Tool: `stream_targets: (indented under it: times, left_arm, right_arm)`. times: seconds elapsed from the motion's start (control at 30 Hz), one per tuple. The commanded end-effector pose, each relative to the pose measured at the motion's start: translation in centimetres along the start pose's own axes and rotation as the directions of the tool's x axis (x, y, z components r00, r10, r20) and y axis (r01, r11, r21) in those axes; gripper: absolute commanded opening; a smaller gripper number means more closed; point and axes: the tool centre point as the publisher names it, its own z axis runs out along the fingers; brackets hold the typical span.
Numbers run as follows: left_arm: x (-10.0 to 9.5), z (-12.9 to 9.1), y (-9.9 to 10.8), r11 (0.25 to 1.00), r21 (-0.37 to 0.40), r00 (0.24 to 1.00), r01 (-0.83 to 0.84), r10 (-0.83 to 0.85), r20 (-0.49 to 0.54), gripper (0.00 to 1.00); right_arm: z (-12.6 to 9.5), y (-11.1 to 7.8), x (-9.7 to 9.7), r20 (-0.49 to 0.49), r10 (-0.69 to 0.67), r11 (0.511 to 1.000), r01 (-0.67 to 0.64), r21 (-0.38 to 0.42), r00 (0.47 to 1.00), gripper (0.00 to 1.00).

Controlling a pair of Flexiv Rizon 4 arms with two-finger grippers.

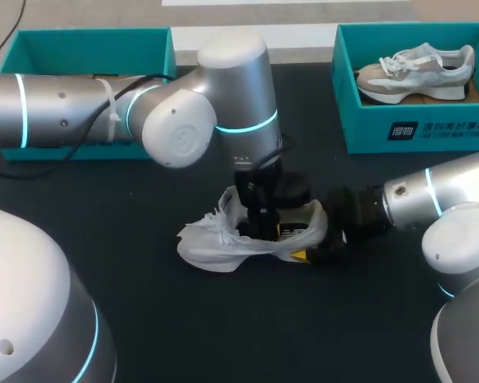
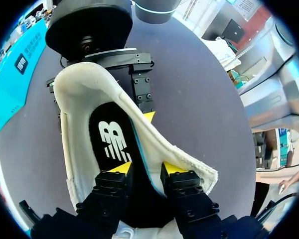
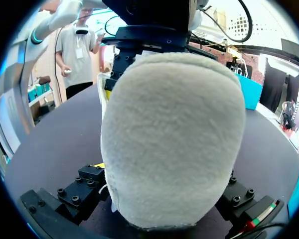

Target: Take the shoe out of the shoebox, open the shoe tongue, remove and reinsert the insole, then place the shoe into the shoebox

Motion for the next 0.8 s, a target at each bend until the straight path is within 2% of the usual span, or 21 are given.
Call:
stream_targets:
  times: [0.03,0.6,0.67,0.7,0.8]
  left_arm:
    - [0.2,0.5,-0.1,1.000,-0.009,1.000,-0.002,0.002,0.005,0.41]
    - [-2.5,3.2,0.5,1.000,-0.026,0.996,0.008,-0.005,0.093,0.35]
    - [-2.7,3.6,0.5,1.000,-0.031,0.995,0.008,-0.005,0.099,0.28]
    - [-2.8,3.7,0.6,0.999,-0.035,0.995,0.006,-0.002,0.105,0.02]
    - [-3.0,3.9,0.7,0.999,-0.038,0.994,0.010,-0.005,0.106,0.00]
  right_arm:
    - [0.1,-0.1,-0.1,0.002,0.001,1.000,-0.001,0.003,1.000,0.00]
    - [0.1,-0.1,-0.1,0.002,0.001,1.000,-0.001,0.003,1.000,0.00]
    - [0.1,-0.1,-0.1,0.002,0.001,1.000,-0.001,0.003,1.000,0.00]
    - [0.1,-0.1,-0.1,0.002,0.001,1.000,-0.001,0.003,1.000,0.00]
    - [0.1,-0.1,-0.1,0.002,0.001,1.000,-0.001,0.003,1.000,0.00]
